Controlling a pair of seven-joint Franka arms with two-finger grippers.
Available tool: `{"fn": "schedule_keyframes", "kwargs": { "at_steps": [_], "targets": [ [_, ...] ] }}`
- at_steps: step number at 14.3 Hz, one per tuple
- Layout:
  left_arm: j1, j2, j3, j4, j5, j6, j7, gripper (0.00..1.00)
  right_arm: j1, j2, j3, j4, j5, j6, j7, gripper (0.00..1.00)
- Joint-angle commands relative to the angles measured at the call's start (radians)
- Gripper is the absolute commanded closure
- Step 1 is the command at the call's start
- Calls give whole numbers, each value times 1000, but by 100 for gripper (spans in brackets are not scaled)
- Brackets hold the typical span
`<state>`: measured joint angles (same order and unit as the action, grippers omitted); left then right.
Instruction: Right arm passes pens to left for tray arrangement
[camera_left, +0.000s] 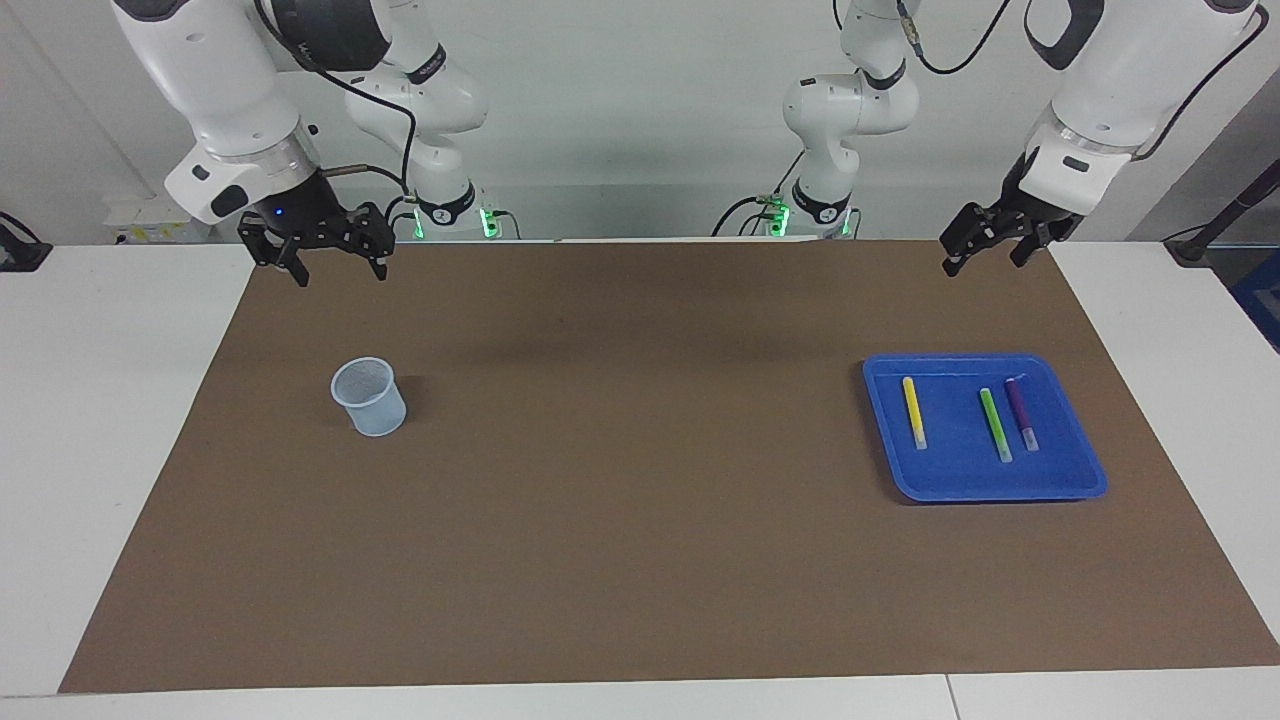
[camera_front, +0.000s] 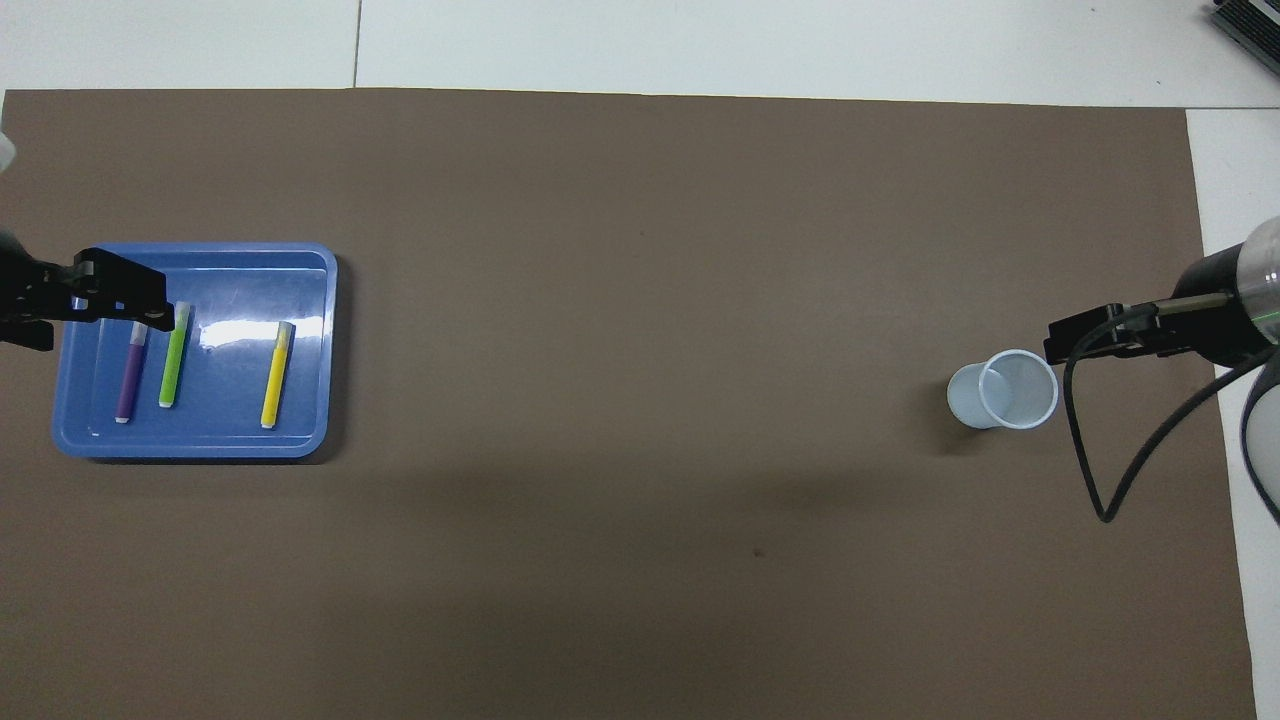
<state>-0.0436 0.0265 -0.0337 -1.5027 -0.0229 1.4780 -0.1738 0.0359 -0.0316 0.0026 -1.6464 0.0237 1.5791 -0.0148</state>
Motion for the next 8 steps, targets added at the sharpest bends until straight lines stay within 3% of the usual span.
{"fn": "schedule_keyframes", "kwargs": {
  "at_steps": [1, 8],
  "targets": [
    [11, -11, -3, 6, -6, -21, 13, 0, -7, -5, 2, 7, 19, -13, 12, 0],
    [11, -11, -3, 6, -2, -19, 13, 0, -7, -5, 2, 7, 19, -13, 12, 0]
  ]
}}
